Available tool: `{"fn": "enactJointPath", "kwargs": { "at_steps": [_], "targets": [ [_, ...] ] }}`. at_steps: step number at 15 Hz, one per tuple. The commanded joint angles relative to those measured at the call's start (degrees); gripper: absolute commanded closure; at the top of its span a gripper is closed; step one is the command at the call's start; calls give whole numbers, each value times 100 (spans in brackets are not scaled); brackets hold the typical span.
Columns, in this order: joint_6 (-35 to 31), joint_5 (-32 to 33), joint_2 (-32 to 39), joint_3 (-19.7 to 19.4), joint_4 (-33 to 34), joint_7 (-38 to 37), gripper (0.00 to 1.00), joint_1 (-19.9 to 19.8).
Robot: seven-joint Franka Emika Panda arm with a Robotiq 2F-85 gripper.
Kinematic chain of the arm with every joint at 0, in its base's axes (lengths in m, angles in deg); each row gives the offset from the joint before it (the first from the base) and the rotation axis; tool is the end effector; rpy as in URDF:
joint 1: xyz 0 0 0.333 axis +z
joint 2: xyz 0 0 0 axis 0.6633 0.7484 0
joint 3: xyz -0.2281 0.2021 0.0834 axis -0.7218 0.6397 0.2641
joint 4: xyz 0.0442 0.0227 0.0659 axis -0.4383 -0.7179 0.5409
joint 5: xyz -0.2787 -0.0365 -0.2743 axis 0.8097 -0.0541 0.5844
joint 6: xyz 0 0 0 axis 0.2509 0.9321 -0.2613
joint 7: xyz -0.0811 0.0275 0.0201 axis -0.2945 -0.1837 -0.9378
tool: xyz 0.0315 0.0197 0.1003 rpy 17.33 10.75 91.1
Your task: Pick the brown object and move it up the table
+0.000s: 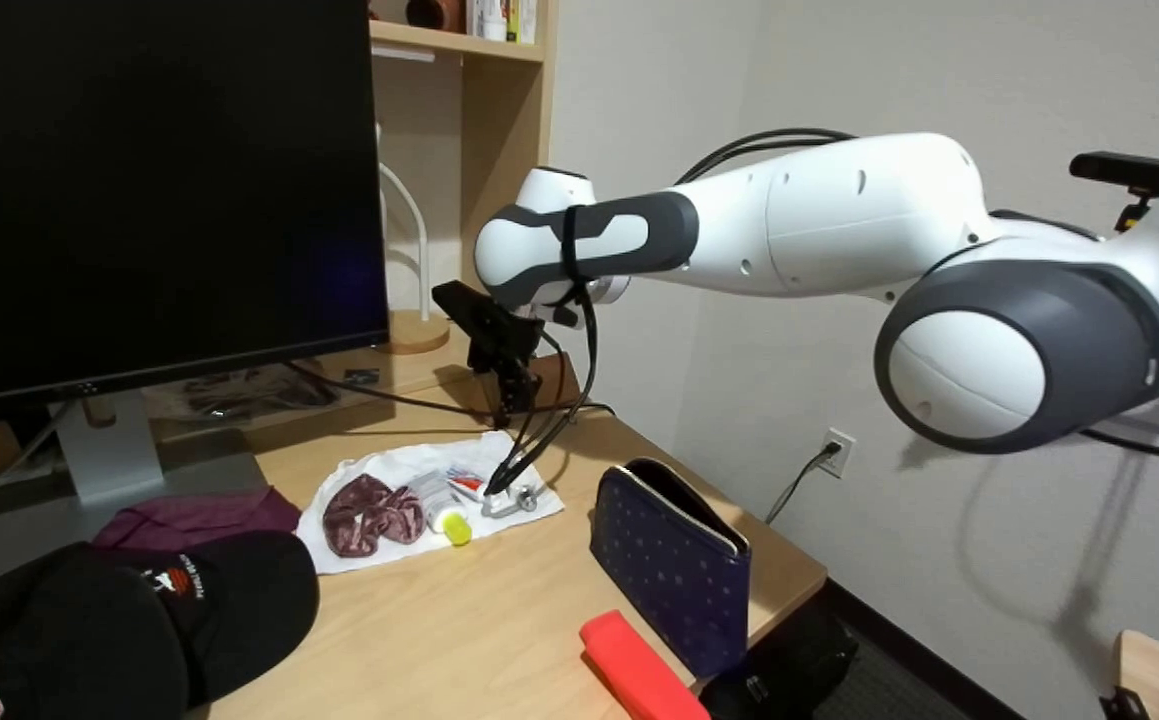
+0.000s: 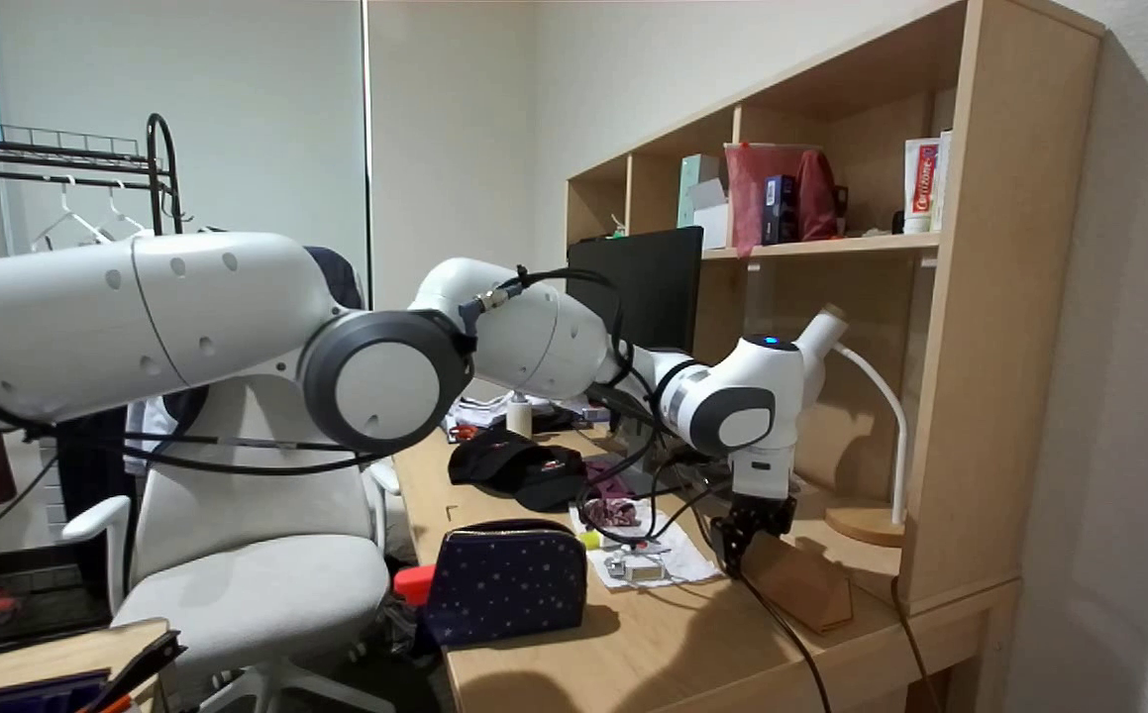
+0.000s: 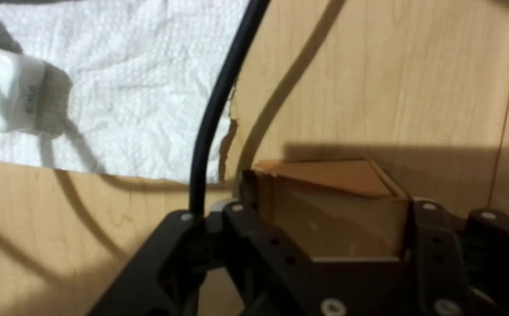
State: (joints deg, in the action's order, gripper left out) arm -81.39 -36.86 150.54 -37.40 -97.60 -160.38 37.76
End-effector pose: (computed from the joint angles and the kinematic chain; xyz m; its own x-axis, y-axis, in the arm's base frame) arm 0.8167 -0.0628 0.1785 -0.1090 -0.9811 -0.1599 -0.9771 0.1353 -0.1640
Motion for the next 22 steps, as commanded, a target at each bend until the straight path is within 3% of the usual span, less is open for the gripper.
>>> {"fn": "enactJointPath", "kwargs": {
  "at_steps": [1, 2, 11, 20, 22],
  "targets": [
    [27, -53, 215, 39, 348, -181, 4, -19],
    [12, -47, 209, 30, 346, -192, 0, -19],
    [376, 94, -230, 21, 527, 316, 0, -25],
    [1483, 107, -1085, -131, 652, 951, 0, -317],
    [1915, 18, -1290, -32, 623, 1398, 0, -371]
  ]
}}
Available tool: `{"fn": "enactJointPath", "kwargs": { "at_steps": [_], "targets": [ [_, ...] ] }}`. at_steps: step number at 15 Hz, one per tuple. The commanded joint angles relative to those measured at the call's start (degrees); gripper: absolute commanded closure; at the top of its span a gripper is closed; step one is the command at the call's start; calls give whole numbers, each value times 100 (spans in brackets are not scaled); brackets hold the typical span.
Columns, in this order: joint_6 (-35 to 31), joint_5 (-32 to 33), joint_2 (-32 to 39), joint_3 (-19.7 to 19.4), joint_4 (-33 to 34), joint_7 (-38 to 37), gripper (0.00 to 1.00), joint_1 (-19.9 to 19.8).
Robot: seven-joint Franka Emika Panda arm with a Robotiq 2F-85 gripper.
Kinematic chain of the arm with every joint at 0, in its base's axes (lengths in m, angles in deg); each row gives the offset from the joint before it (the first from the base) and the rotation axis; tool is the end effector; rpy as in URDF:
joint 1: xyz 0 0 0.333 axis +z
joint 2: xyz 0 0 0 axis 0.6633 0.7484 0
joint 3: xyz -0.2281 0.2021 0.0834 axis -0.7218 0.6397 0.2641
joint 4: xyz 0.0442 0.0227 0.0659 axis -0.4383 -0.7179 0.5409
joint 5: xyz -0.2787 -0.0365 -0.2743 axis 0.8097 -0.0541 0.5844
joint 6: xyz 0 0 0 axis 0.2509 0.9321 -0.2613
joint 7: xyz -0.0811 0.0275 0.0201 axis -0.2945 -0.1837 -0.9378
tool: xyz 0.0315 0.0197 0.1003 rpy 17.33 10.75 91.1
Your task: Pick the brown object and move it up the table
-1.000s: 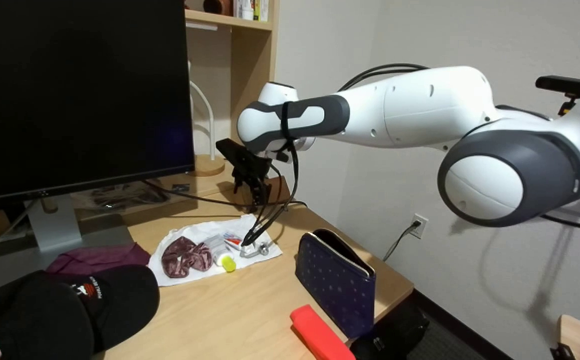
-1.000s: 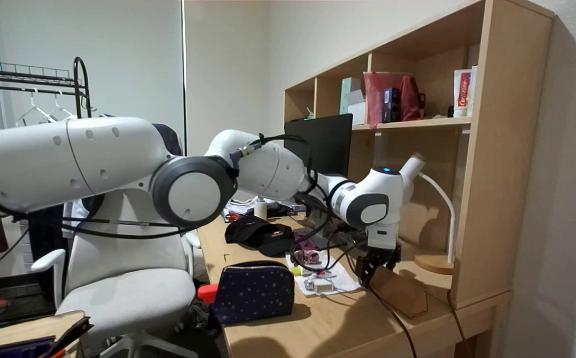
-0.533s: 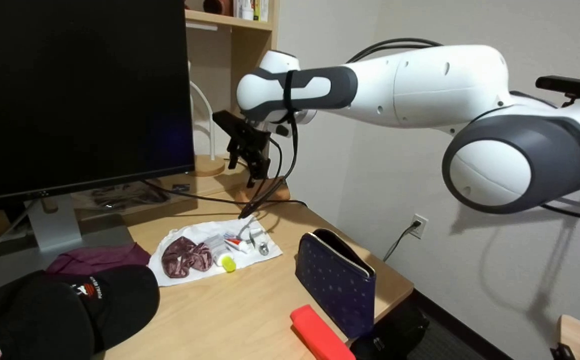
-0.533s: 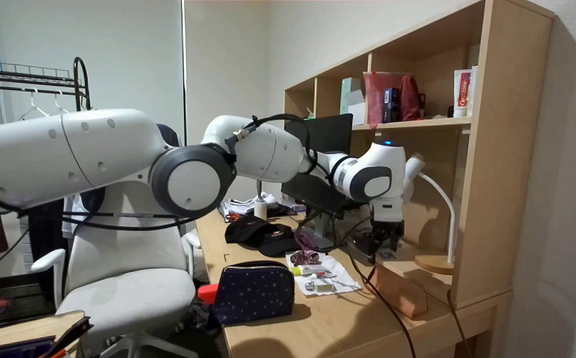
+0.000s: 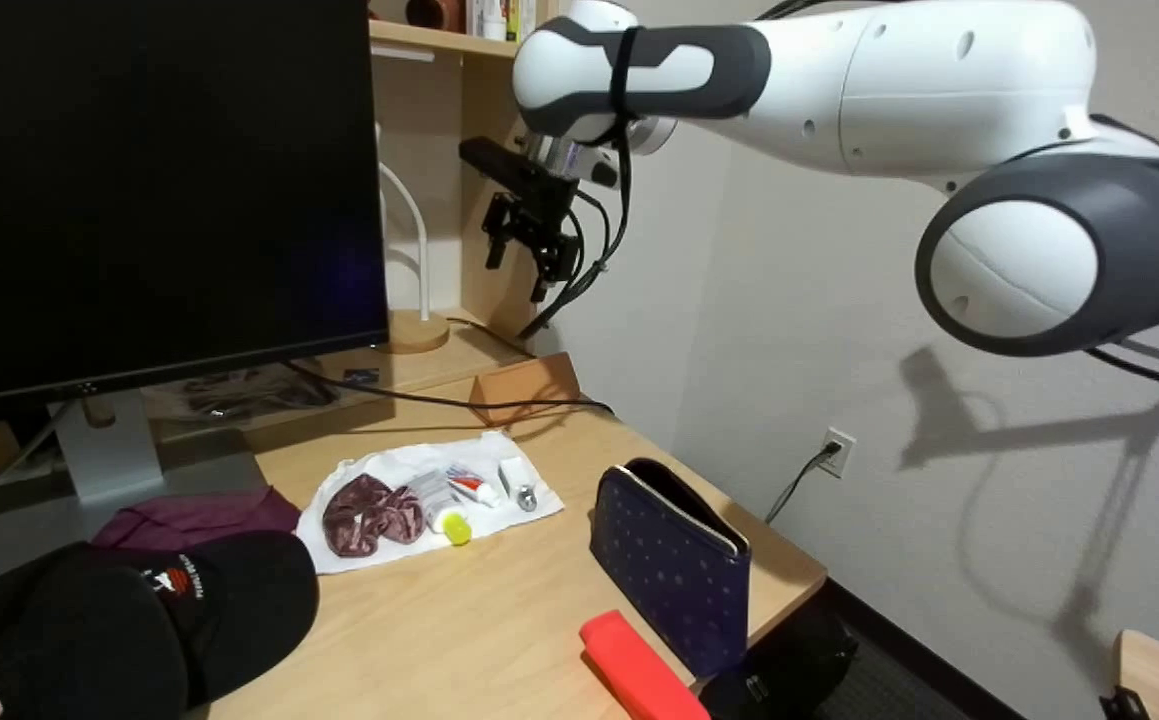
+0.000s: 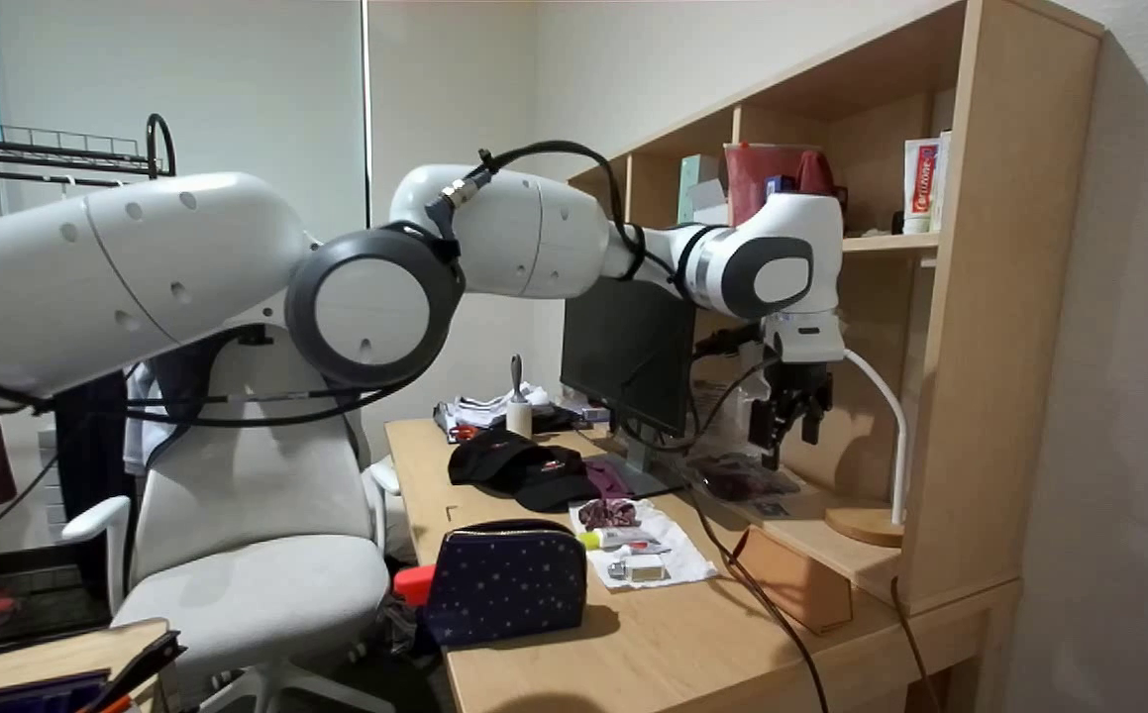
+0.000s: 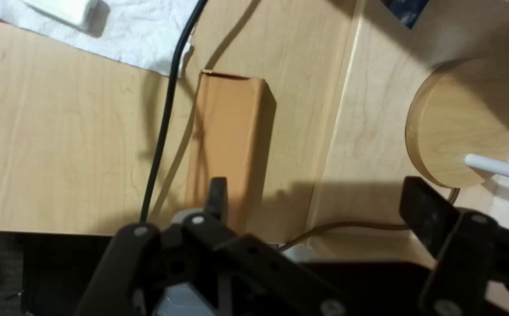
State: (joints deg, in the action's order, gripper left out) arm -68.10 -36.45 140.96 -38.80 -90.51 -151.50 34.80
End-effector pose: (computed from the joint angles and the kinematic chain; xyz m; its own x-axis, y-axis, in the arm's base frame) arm 0.8147 -0.1043 0.3536 0.0390 -0.9933 -0.1091 -0.9693 -0.0111 -0.2455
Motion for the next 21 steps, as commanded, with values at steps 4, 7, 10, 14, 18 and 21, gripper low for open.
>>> {"fn": "enactJointPath", "kwargs": {
  "at_steps": [4, 7, 10, 14, 18, 21],
  "targets": [
    [1121, -130, -607, 286, -60, 1379, 0, -13],
    [1457, -141, -756, 482, -131, 2014, 0, 84],
    [1844, -104, -814, 598, -168, 2332, 0, 220],
    [2125, -61, -804, 542, -173, 2061, 0, 407],
    [2211, -21, -752, 468, -133, 2041, 0, 517],
    [2187, -45, -645, 503, 11, 2099, 0, 499]
  ]
}}
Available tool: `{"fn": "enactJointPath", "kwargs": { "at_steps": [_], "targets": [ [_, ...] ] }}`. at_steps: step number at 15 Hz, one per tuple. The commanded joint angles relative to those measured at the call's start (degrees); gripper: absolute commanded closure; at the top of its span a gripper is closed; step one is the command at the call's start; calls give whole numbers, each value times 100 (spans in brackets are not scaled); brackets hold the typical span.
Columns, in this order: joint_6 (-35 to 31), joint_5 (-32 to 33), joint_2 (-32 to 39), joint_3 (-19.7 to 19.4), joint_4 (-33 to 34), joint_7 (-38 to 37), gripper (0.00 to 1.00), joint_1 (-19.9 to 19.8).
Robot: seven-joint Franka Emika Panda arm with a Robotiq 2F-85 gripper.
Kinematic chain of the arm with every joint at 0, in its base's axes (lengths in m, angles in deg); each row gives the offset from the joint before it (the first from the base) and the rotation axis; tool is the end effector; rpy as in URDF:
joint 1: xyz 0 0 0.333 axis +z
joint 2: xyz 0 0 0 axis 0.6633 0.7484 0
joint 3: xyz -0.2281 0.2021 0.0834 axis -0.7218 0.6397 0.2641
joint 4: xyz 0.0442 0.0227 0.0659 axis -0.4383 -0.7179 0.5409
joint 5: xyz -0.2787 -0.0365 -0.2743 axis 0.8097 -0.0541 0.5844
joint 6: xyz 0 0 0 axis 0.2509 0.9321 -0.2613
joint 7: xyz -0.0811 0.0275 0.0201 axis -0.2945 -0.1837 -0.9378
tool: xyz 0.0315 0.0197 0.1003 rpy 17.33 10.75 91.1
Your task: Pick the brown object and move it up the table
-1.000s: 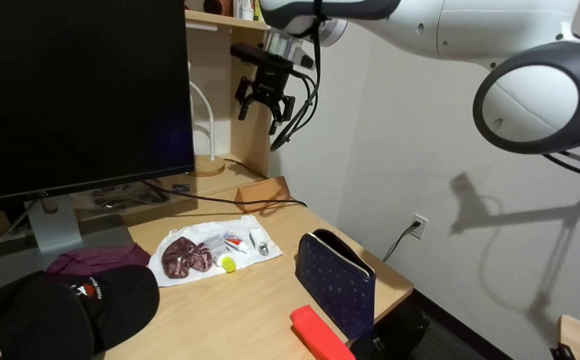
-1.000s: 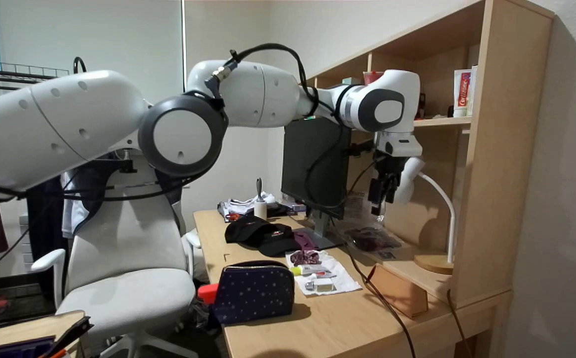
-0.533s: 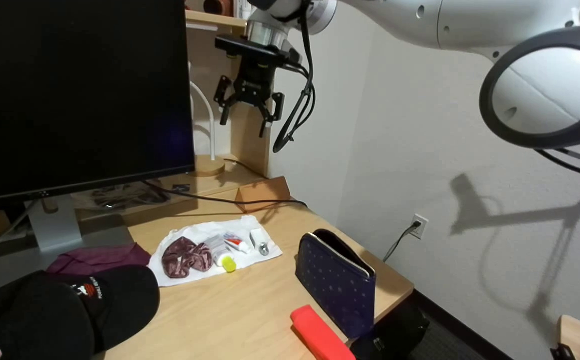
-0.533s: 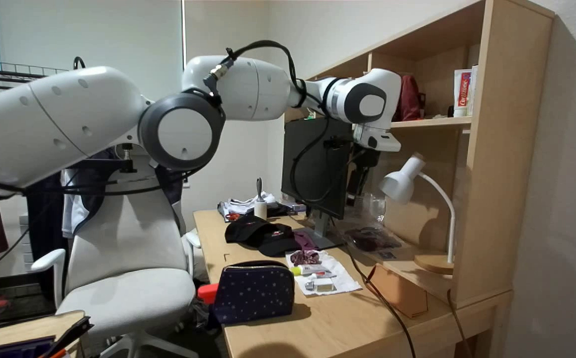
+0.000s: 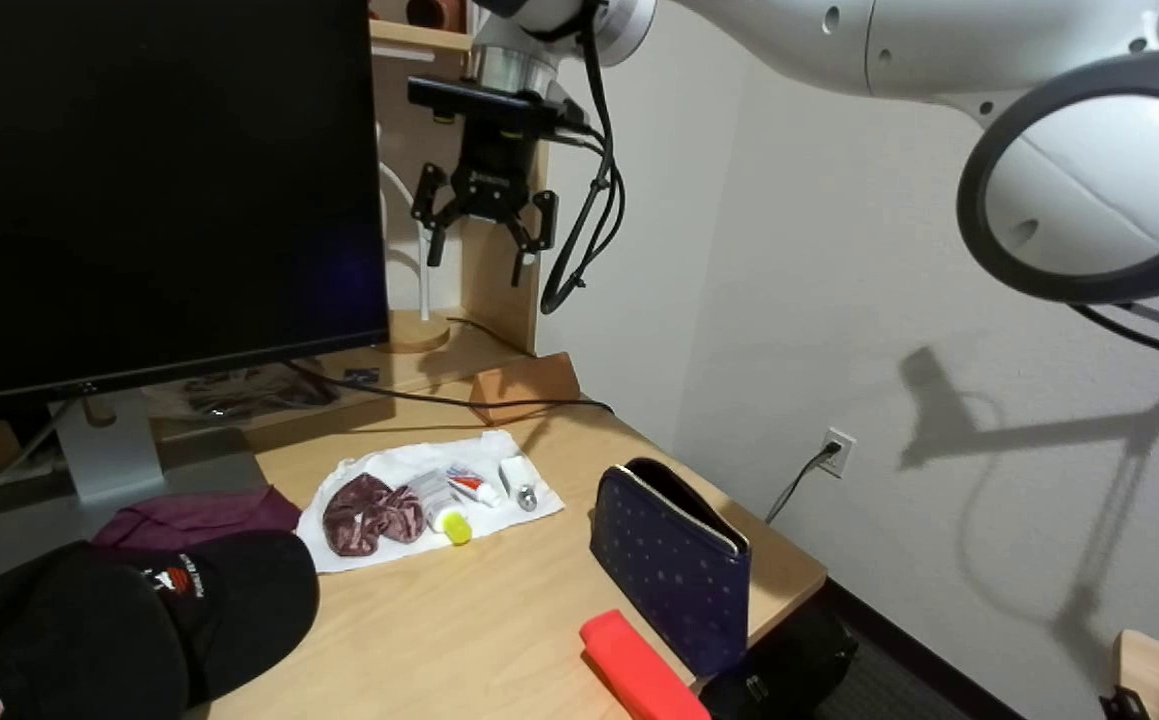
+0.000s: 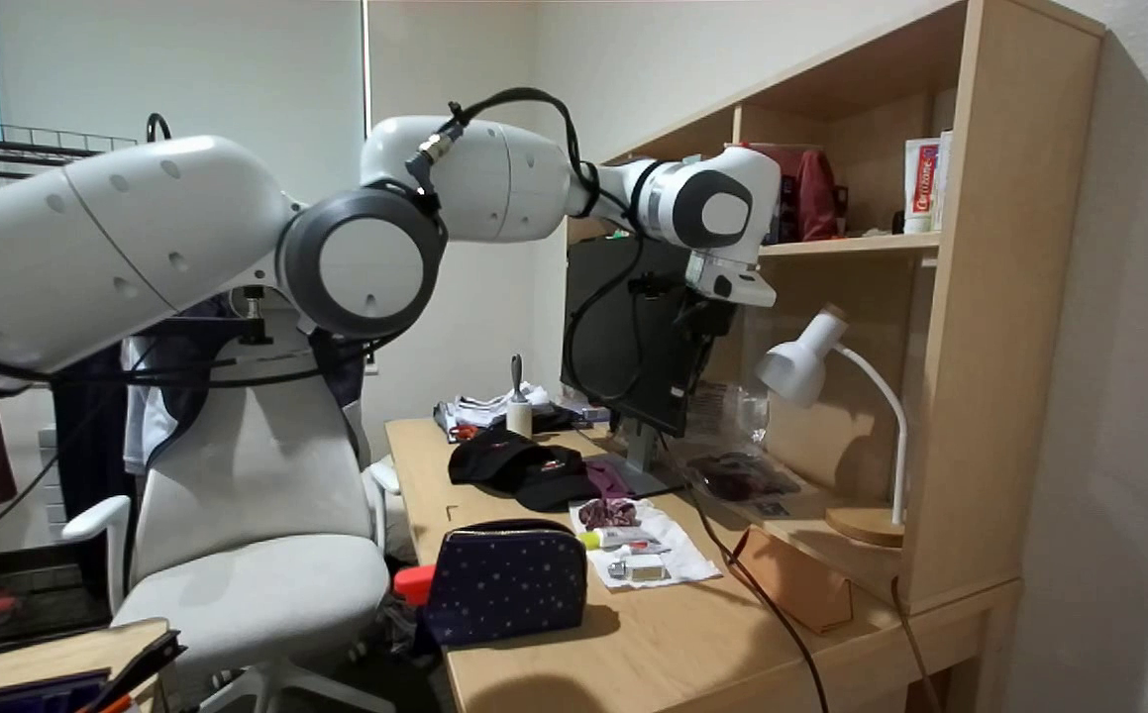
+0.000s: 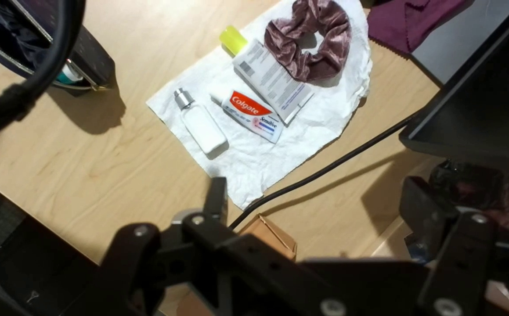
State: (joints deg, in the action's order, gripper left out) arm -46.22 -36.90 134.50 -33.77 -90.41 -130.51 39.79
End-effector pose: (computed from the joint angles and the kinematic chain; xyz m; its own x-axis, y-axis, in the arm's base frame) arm 0.7786 0.0053 0.4096 0.5310 -0.8159 -0.2289 -0.8464 -0.5236 -0.0973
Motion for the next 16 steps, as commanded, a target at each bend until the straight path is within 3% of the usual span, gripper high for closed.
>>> {"fn": "enactJointPath", "kwargs": {
  "at_steps": [1, 6, 9, 12, 16],
  "targets": [
    [0, 0, 0, -6, 0, 0, 0, 0],
    [-21, -5, -8, -18, 10, 80, 0, -15],
    [95, 9, -127, -126, -94, 156, 0, -245],
    [208, -17, -168, -317, -183, -239, 0, -407],
    [377, -177, -144, -210, -209, 28, 0, -636]
  ]
}}
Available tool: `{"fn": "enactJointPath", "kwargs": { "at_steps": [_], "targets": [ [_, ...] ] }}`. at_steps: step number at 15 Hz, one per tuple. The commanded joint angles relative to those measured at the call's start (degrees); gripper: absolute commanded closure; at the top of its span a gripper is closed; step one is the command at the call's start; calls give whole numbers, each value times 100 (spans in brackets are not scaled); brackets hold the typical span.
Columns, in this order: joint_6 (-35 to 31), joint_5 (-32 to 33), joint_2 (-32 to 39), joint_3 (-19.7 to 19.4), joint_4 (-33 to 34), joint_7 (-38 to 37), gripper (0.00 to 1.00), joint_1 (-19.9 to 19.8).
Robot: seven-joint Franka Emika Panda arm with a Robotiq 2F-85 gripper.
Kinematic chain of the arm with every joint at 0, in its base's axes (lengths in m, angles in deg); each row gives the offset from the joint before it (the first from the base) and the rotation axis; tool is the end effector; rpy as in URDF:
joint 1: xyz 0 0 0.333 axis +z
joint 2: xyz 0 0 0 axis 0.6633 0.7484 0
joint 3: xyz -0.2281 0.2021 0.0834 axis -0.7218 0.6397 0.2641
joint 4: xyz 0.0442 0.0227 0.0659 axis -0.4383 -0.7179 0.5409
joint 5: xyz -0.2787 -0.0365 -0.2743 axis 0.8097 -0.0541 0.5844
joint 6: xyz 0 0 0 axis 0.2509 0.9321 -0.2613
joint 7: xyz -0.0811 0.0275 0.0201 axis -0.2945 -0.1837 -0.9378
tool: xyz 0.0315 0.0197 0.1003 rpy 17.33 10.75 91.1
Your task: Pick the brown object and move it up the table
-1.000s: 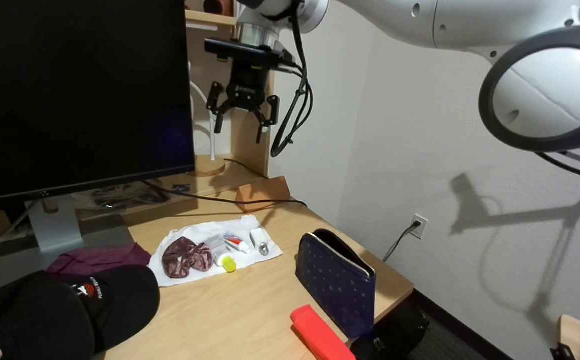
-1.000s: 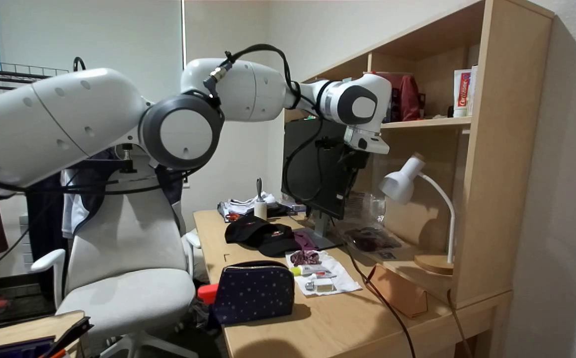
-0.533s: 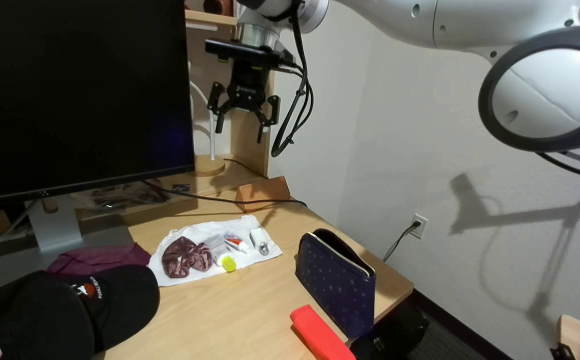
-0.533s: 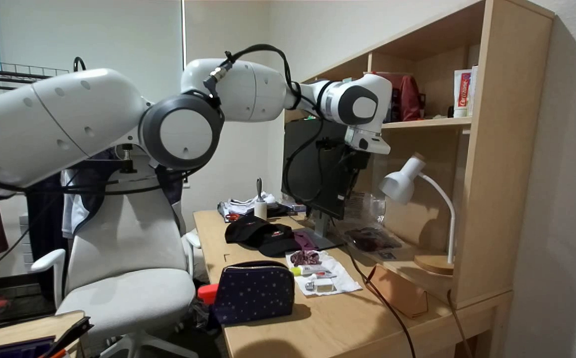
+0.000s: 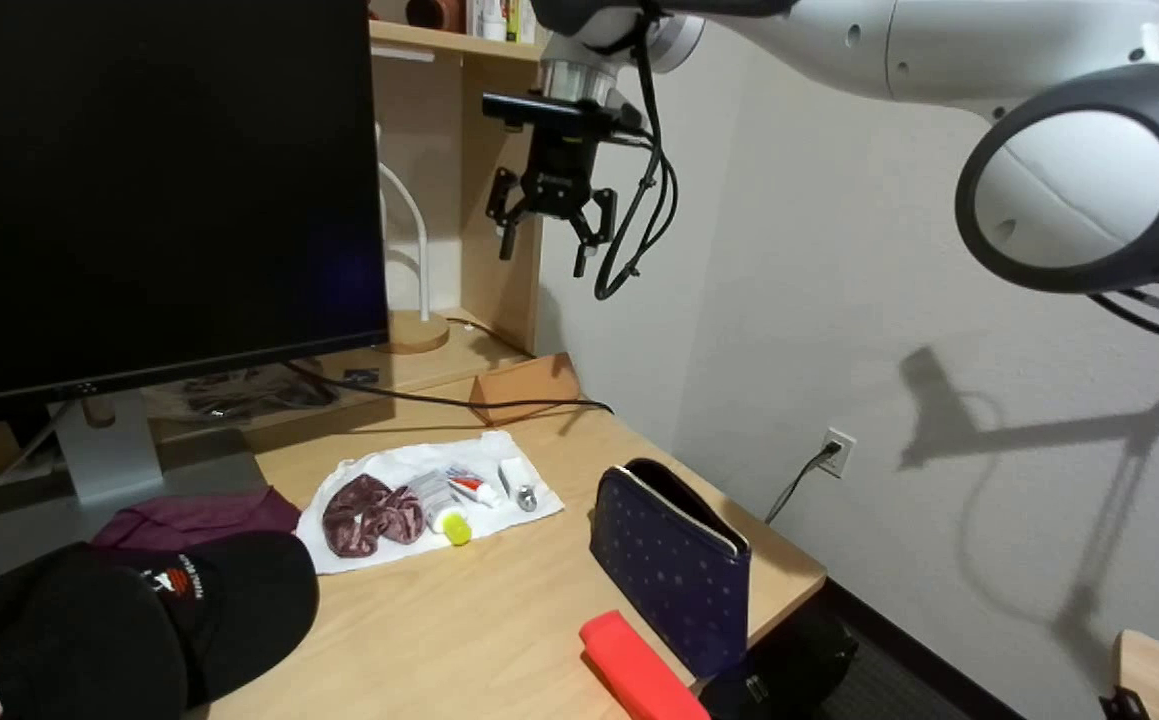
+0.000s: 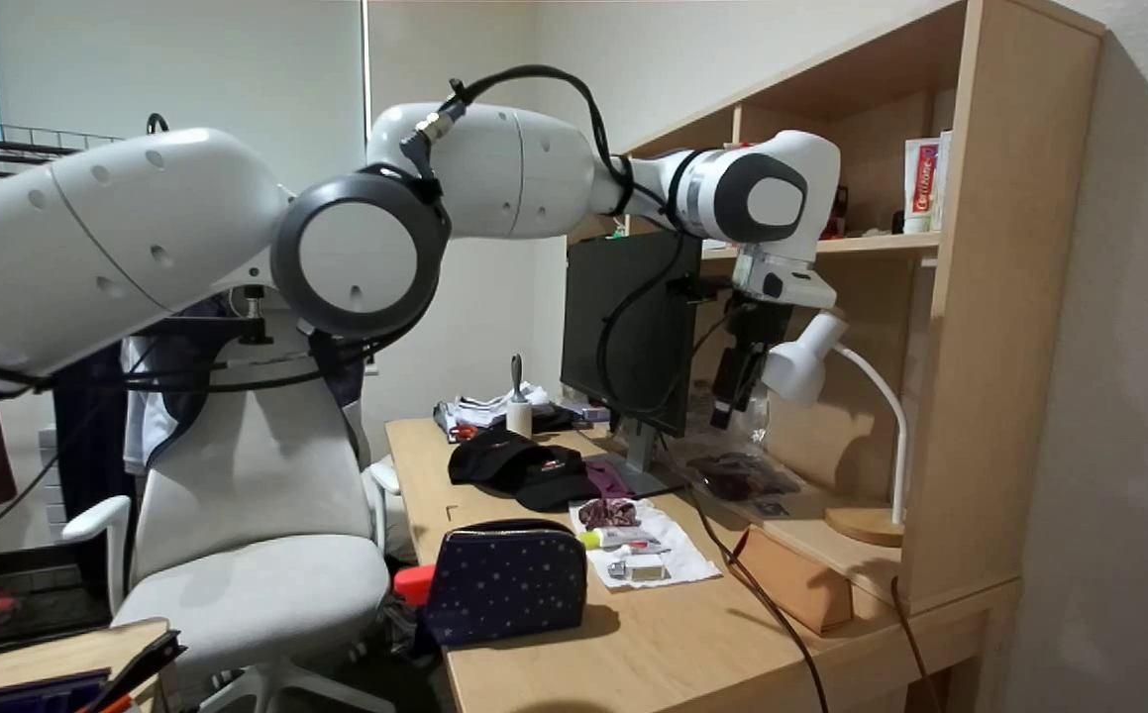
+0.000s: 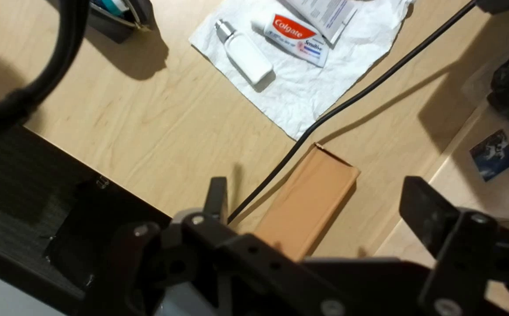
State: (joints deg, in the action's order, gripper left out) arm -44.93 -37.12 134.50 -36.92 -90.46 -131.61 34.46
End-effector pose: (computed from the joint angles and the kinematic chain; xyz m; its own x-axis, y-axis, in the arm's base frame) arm 0.7717 -0.0837 0.4065 0.4098 -0.8884 -0.2069 -0.9113 -0.4086 -0.0506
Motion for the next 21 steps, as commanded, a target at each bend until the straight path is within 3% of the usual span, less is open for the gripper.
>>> {"fn": "enactJointPath", "kwargs": {
  "at_steps": [1, 5, 10, 14, 15, 18, 21],
  "targets": [
    [429, -46, -164, 33, -234, 112, 0, -69],
    [781, 83, -184, -96, -222, 129, 0, -16],
    [703, 135, -114, -51, -120, 1458, 0, 23],
    [590, 13, -1, -39, -13, 1299, 0, -4],
    [835, 111, 295, 103, 546, 1243, 0, -78],
    [831, 110, 295, 105, 546, 1251, 0, -79],
    [818, 395, 397, 72, 697, 1808, 0, 88]
  ]
}}
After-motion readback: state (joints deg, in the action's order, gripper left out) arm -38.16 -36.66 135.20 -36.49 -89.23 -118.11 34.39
